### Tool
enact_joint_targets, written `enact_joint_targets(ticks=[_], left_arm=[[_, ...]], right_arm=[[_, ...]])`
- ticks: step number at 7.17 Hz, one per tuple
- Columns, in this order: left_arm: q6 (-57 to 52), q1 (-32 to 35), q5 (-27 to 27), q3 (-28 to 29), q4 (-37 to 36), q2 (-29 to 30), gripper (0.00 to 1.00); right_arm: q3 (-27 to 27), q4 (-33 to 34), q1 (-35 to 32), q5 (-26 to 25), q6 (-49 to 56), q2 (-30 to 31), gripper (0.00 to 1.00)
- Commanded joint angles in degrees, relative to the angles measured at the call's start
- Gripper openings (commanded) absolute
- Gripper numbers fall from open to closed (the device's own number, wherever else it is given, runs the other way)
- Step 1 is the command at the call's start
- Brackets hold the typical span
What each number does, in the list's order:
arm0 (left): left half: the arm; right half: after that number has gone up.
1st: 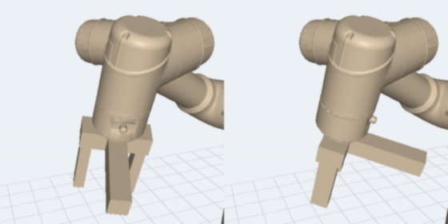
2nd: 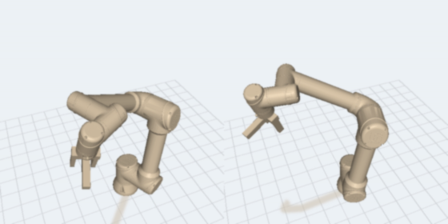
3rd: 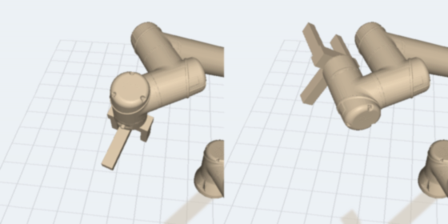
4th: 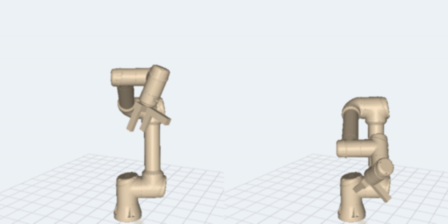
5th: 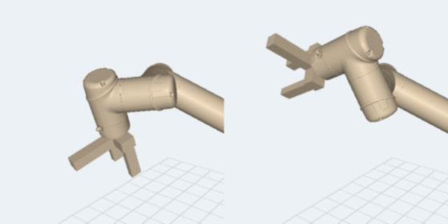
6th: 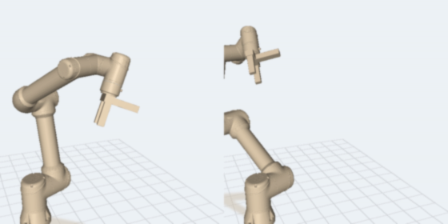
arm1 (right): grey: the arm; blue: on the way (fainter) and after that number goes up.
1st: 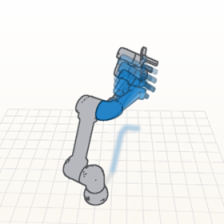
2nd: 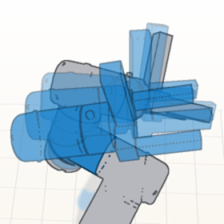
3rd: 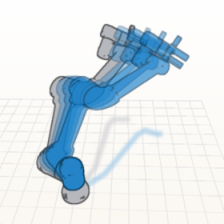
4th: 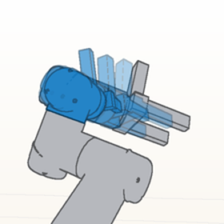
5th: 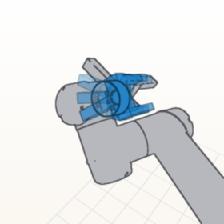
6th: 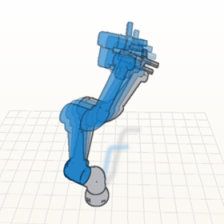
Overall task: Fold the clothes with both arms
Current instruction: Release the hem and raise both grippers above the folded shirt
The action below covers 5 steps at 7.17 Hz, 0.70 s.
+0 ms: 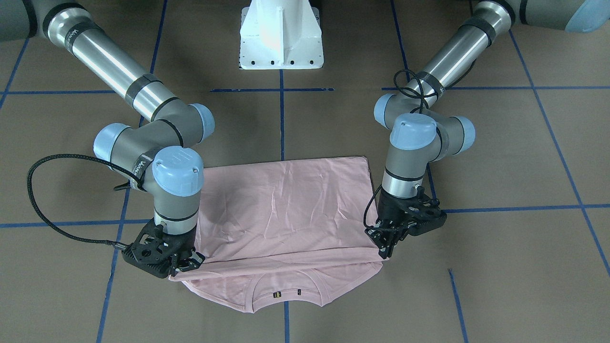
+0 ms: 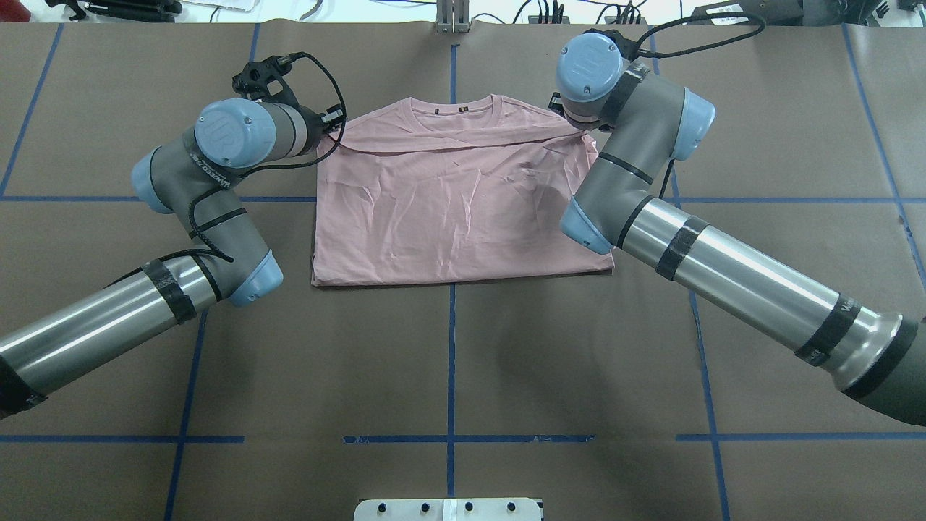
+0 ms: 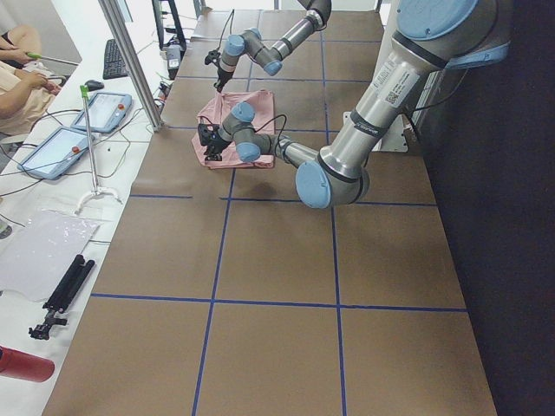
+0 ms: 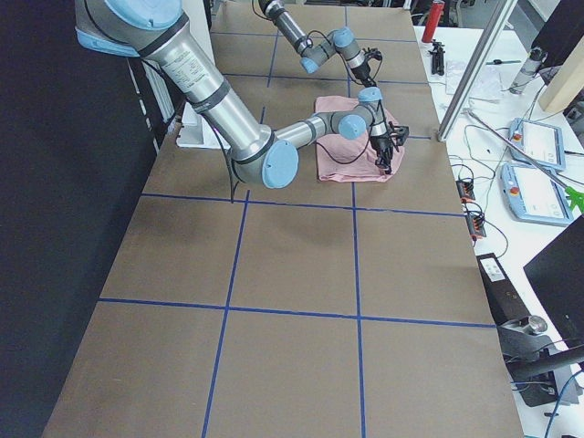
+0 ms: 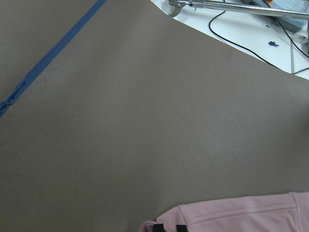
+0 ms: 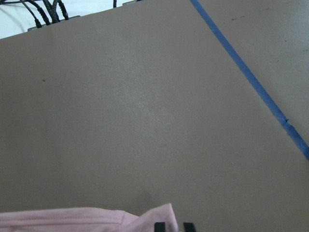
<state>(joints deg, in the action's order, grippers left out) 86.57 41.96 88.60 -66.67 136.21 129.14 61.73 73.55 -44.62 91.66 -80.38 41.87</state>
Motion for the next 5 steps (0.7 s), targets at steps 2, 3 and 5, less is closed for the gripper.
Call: enact_joint_targets(ticks=[2,3,5], left_arm=[[0.18,-0.21,0.17,-4.58,1.6,-2.82,0.39],[0.18,-0.65,0.17,-5.91,1.51,-3.45,0.39],[0.18,-0.74,0.17,-6.01,1.6,-3.46,0.39]], right_arm=[[10.79,0.19,-0.56,4.81,-0.3,3.27,0.62],[23.92,-0.07,1.8,7.63,-2.57,13.66,0.62],[32.91,0.28,6.98,7.05,-8.96,21.48,0.62]])
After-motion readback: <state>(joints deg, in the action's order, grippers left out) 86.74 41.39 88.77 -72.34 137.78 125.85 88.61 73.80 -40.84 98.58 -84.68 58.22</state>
